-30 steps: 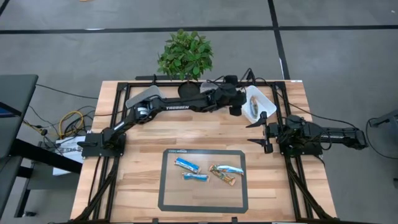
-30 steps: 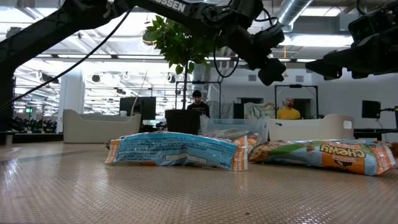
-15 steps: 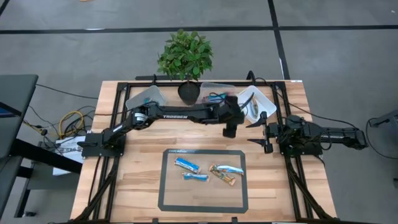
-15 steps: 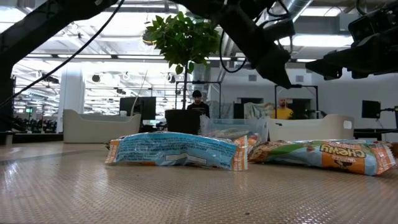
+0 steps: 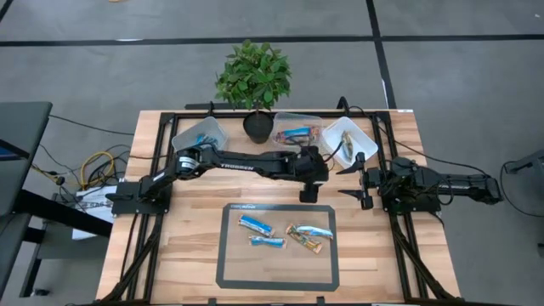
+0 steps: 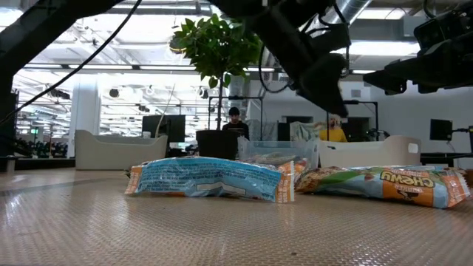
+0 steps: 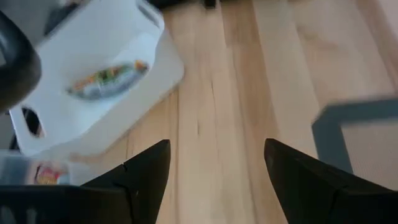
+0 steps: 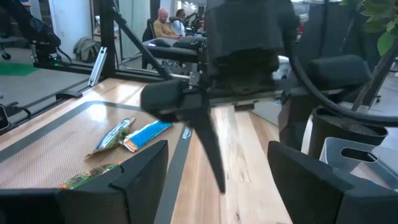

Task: Pick and place Granola Bars by type
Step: Put the yellow granola bar into the white bin

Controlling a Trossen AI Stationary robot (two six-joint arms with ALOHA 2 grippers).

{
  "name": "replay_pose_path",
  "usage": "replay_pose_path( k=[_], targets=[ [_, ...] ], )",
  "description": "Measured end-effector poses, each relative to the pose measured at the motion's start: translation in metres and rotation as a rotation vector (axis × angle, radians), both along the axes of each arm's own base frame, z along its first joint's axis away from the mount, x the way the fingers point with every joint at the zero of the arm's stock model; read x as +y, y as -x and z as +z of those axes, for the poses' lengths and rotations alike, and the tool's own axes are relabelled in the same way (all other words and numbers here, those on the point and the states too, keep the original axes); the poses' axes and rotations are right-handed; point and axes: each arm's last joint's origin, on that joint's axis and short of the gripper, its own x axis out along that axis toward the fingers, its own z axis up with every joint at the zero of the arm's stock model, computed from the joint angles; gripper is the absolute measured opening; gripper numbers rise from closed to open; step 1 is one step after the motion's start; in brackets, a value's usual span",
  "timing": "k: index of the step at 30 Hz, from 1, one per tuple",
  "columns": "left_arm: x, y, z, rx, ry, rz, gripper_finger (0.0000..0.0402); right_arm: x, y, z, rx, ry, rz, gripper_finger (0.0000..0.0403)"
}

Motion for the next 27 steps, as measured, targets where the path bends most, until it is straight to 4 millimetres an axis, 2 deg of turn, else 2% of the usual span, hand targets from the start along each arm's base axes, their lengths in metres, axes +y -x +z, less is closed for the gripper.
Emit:
replay_pose_path(
  k=[4,9,18,27],
  targets=[
    [-0.003,0.016,-0.015,-0.106,0.001,0.032,0.0253,0.0,0.0,0.0,0.0,0.0,-0.001,0.027],
    [-0.007,0.056,-0.021,-0.206,0.013,0.077,0.0253,0.0,0.0,0.0,0.0,0.0,0.0,0.027],
    [-0.02,0.157,-0.037,-0.242,0.059,0.082,0.0253,0.0,0.0,0.0,0.0,0.0,0.0,0.027],
    [-0.033,0.255,-0.053,-0.227,0.088,-0.049,0.0253,0.0,0.0,0.0,0.0,0.0,0.001,0.027]
  ],
)
